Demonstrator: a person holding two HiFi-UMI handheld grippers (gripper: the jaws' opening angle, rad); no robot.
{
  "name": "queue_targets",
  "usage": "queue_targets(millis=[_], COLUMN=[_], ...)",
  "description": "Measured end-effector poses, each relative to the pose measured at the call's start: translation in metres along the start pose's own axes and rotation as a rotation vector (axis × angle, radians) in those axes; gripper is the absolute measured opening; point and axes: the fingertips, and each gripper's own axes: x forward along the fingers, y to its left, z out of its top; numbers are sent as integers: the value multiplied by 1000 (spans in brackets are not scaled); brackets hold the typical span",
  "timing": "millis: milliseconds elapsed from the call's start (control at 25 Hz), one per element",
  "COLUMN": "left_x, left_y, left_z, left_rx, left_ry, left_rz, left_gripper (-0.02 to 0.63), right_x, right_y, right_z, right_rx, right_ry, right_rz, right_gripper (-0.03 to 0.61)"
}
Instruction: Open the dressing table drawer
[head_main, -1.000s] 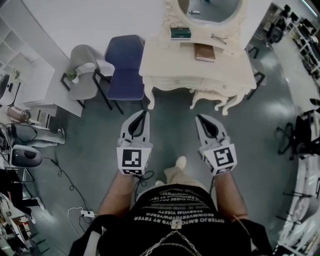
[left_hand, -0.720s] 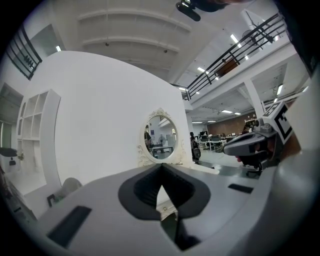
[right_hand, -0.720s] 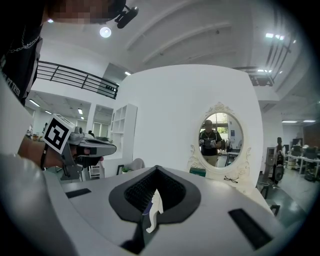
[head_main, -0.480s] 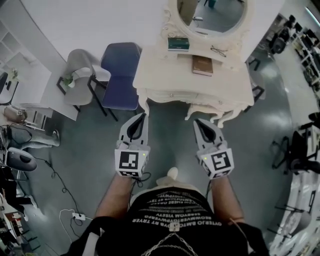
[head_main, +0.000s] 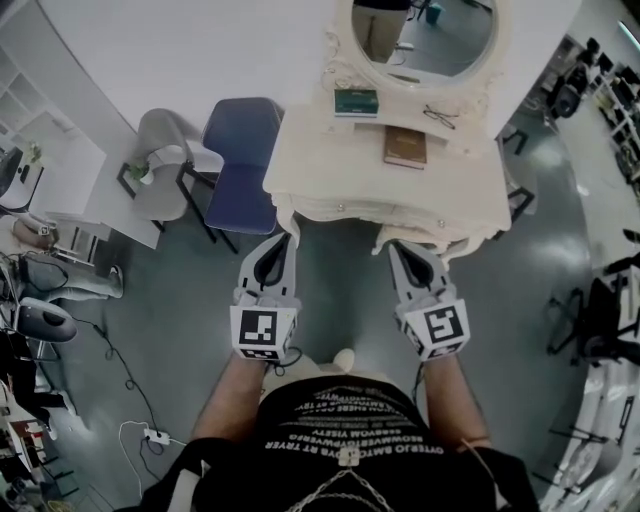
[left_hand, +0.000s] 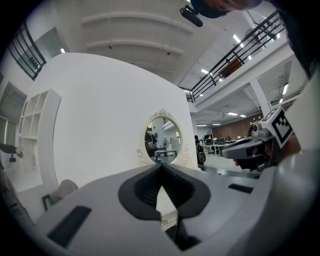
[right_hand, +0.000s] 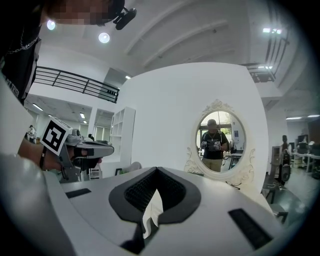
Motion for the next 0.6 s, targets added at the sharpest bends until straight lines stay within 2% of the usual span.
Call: queue_targets(millis=[240, 600], left_x=[9, 48], left_y=[11, 24], left_z=[5, 2], left_rx=[1, 38], left_ry=[-5, 8], left_rz=[37, -11], left_gripper=[3, 3], right_x=[11, 43], right_y=[-12, -25], right_z=[-5, -4], right_rx=[7, 14], right_ry=[6, 0], right_rz=[4, -22], right_gripper=[3, 3])
